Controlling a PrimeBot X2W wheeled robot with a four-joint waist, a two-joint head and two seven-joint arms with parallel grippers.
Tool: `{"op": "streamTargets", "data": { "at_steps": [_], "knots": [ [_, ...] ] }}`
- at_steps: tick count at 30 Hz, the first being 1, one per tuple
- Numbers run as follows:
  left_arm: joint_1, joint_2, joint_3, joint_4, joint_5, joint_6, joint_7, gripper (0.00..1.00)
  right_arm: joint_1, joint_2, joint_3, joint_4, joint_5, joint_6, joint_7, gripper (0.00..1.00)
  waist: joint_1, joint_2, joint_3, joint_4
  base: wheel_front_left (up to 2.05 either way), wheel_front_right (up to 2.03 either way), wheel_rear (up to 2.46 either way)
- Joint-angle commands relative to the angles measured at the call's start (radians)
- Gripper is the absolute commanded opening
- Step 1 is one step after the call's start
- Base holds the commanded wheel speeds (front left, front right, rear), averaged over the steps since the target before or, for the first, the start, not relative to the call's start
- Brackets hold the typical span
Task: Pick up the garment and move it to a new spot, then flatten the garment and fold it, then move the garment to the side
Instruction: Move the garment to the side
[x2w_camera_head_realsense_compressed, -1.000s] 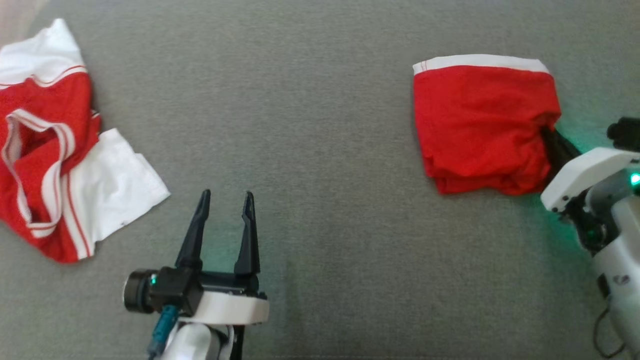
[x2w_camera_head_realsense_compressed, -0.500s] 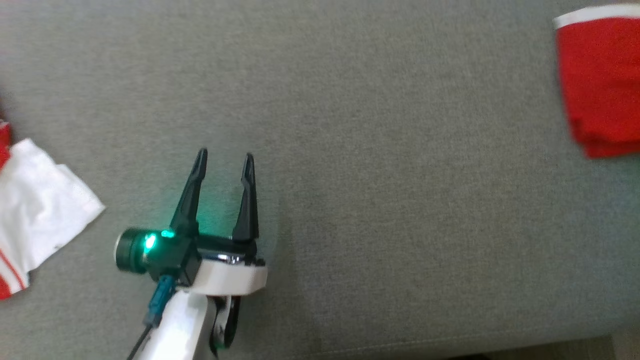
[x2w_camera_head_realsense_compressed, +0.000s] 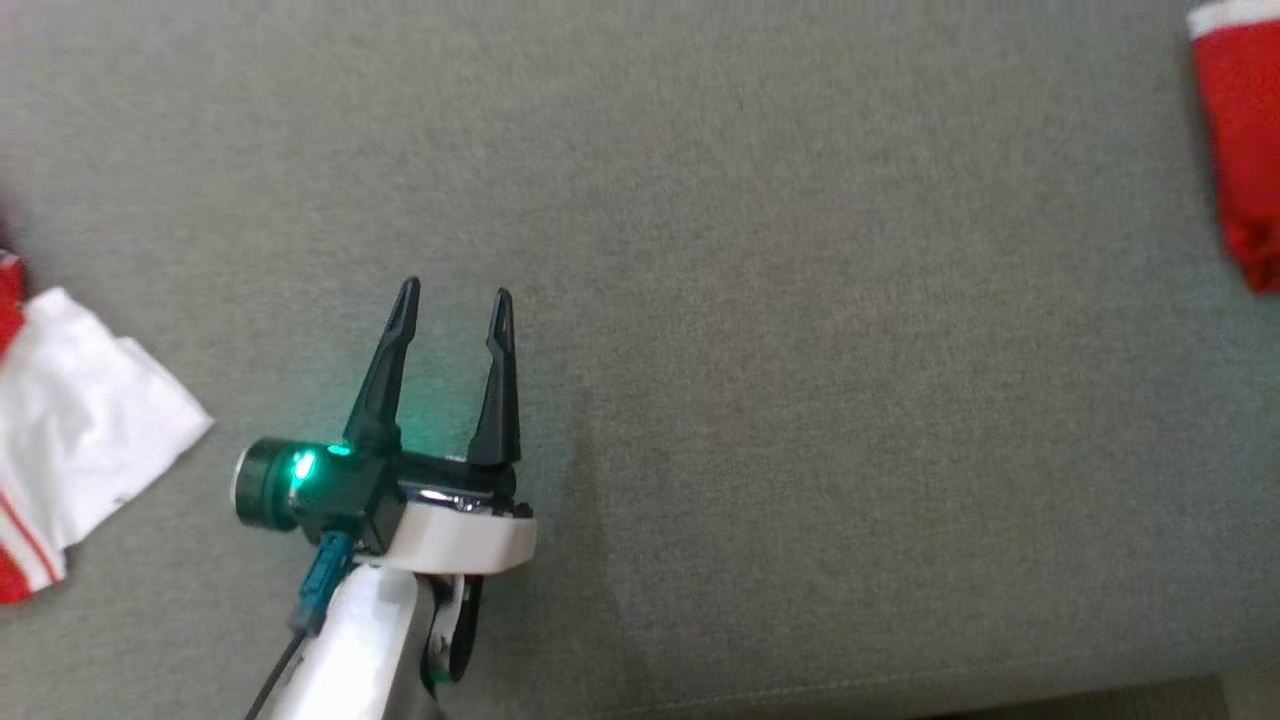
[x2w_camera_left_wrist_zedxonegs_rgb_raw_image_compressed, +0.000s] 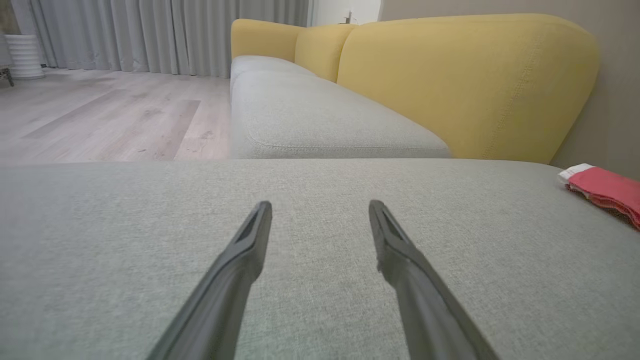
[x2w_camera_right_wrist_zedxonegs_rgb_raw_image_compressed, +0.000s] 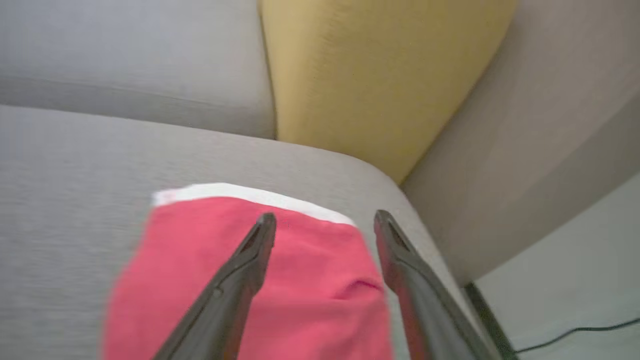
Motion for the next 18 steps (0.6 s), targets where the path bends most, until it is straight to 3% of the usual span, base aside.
{"op": "streamTargets", "data": {
  "at_steps": [1,8,12,18],
  "knots": [
    [0.021,-0.001,0.025,-0.02,-0.009,0.003,-0.005,1.0,0.038,0.025,0.009,-0.026,-0.005,-0.001,-0.028,1.0,0.0001,0.0,-0.074,0.021,0.0,0.0,0.0],
    [0.104,-0.001,0.034,0.034,-0.063,0.027,-0.005,1.0,0.29,0.275,0.049,-0.187,0.064,-0.001,-0.077,1.0,0.0001,0.0,-0.292,0.074,0.0,0.0,0.0],
    [0.147,-0.001,0.033,0.067,-0.08,0.031,-0.005,1.0,0.49,0.379,0.027,-0.332,0.06,-0.001,-0.078,1.0,0.0001,0.0,-0.405,0.114,0.0,0.0,0.0],
    [0.182,-0.001,0.062,0.092,-0.076,0.028,-0.005,1.0,0.689,0.513,-0.026,-0.528,-0.013,-0.001,-0.079,1.0,0.0001,0.0,-0.489,0.153,0.0,0.0,0.0]
  ]
}}
